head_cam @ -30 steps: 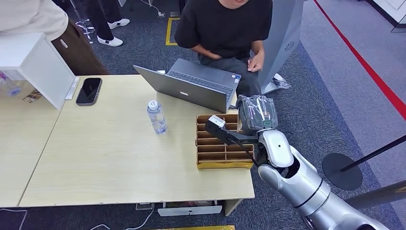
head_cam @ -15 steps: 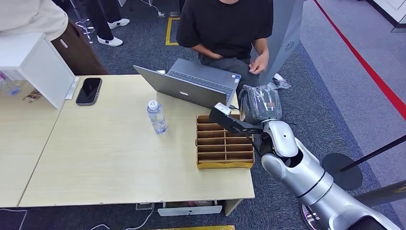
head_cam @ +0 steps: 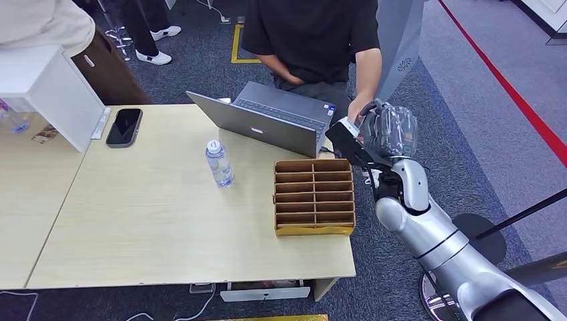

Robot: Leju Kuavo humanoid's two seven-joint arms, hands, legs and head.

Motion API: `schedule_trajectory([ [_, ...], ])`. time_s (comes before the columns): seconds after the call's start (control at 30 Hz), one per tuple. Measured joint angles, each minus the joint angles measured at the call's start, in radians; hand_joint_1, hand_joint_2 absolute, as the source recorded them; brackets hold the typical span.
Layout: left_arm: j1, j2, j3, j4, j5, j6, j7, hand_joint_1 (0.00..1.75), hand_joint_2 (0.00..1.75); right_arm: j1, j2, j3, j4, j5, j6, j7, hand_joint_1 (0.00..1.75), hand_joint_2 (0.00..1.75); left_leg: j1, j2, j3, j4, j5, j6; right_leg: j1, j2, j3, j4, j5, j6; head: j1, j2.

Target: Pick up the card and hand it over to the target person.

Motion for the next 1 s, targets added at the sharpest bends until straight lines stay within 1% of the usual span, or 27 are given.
schedule_trajectory([
  [0.03, -0.001, -0.001, -0.002, 0.000, -0.001, -0.002, 0.000, 0.00, 0.00, 0.008, 0.025, -0.059, -0.005, 0.052, 0.000, -0.038, 1.75, 1.75, 0.000, 0.000, 0.000, 0.000, 0.000, 0.000, 0.000, 0.000, 0.000, 0.000, 0.000, 0.000, 0.000, 0.000],
  [0.07, -0.001, -0.001, -0.002, 0.000, -0.001, -0.002, 0.000, 0.00, 0.00, 0.009, 0.038, -0.087, 0.003, 0.076, 0.000, -0.061, 1.73, 1.75, 0.000, 0.000, 0.000, 0.000, 0.000, 0.000, 0.000, 0.000, 0.000, 0.000, 0.000, 0.000, 0.000, 0.000],
  [0.13, 0.000, -0.002, -0.003, -0.001, -0.001, -0.003, 0.000, 0.00, 0.00, 0.015, 0.057, -0.123, 0.002, 0.116, 0.000, -0.085, 1.68, 1.75, 0.000, 0.000, 0.001, -0.001, 0.000, 0.000, 0.000, 0.000, 0.000, 0.000, 0.000, -0.001, 0.000, 0.000],
  [0.2, 0.001, -0.002, -0.001, -0.001, -0.005, -0.003, 0.000, 0.00, 0.00, 0.009, 0.060, -0.133, 0.021, 0.129, 0.000, -0.096, 1.64, 1.75, 0.000, -0.001, 0.001, 0.000, 0.000, 0.000, 0.000, -0.001, 0.001, 0.000, -0.001, 0.000, 0.000, 0.000],
  [0.3, 0.002, -0.002, -0.001, -0.001, -0.006, -0.006, 0.001, 0.00, 0.00, 0.014, 0.064, -0.129, 0.035, 0.152, 0.000, -0.087, 1.64, 1.75, 0.000, -0.001, 0.002, -0.001, 0.001, 0.000, 0.000, -0.001, 0.002, -0.002, 0.000, 0.000, 0.000, 0.000],
  [0.43, 0.001, -0.001, -0.007, -0.001, -0.001, -0.008, 0.001, 0.00, 0.00, 0.012, 0.049, -0.092, 0.061, 0.160, 0.000, -0.060, 1.61, 1.75, 0.000, 0.000, 0.002, -0.001, 0.000, 0.000, 0.000, 0.000, 0.002, -0.002, 0.000, 0.000, 0.000, 0.000],
  [0.53, -0.001, 0.005, -0.014, -0.009, 0.000, -0.006, 0.005, 0.00, 0.00, 0.004, 0.036, -0.059, 0.092, 0.143, 0.000, -0.043, 1.56, 1.75, 0.000, 0.000, 0.002, -0.001, 0.000, 0.000, 0.000, 0.000, 0.002, -0.001, 0.000, 0.000, 0.000, 0.000],
  [0.57, -0.001, 0.011, -0.019, -0.018, 0.003, -0.003, 0.008, 0.00, 0.00, 0.000, 0.033, -0.050, 0.105, 0.139, 0.000, -0.039, 1.51, 1.75, 0.000, 0.000, 0.002, 0.000, -0.001, 0.000, 0.000, 0.000, 0.002, -0.001, 0.000, 0.000, 0.000, 0.000],
  [0.6, -0.002, 0.016, -0.024, -0.027, 0.006, 0.000, 0.012, 0.00, 0.00, -0.004, 0.030, -0.042, 0.115, 0.135, 0.000, -0.036, 1.39, 1.75, 0.000, -0.001, 0.002, 0.000, -0.001, 0.000, 0.000, 0.000, 0.002, -0.001, -0.001, 0.000, 0.000, 0.000],
  [0.7, -0.004, 0.008, -0.026, -0.012, 0.007, -0.005, 0.006, 0.00, 0.00, -0.017, 0.012, 0.015, 0.155, 0.108, 0.000, -0.015, 0.31, 1.75, 0.000, 0.001, 0.002, -0.002, 0.000, 0.000, 0.000, 0.000, 0.002, -0.002, 0.000, 0.000, 0.000, 0.000],
  [0.73, -0.006, 0.004, -0.026, -0.003, 0.006, -0.008, 0.004, 0.00, 0.00, -0.024, -0.001, 0.051, 0.173, 0.092, 0.000, 0.001, 0.03, 1.75, 0.000, 0.001, 0.002, -0.001, 0.000, 0.000, 0.000, 0.001, 0.002, -0.002, 0.000, 0.000, 0.000, 0.000],
  [0.87, -0.009, 0.005, -0.028, -0.001, 0.004, -0.012, 0.004, 0.00, 0.00, -0.044, -0.030, 0.147, 0.209, 0.037, 0.000, 0.050, 0.00, 1.75, 0.000, 0.001, 0.002, 0.000, -0.001, 0.000, 0.000, 0.001, 0.001, 0.000, 0.000, 0.000, 0.000, 0.000],
  [1.0, -0.011, 0.006, -0.029, -0.001, 0.003, -0.011, 0.006, 0.00, 0.00, -0.042, -0.042, 0.171, 0.201, 0.012, 0.000, 0.066, 0.00, 1.75, 0.000, 0.001, 0.001, 0.000, -0.001, 0.000, 0.000, 0.001, 0.001, 0.000, 0.000, 0.000, 0.000, 0.000],
])
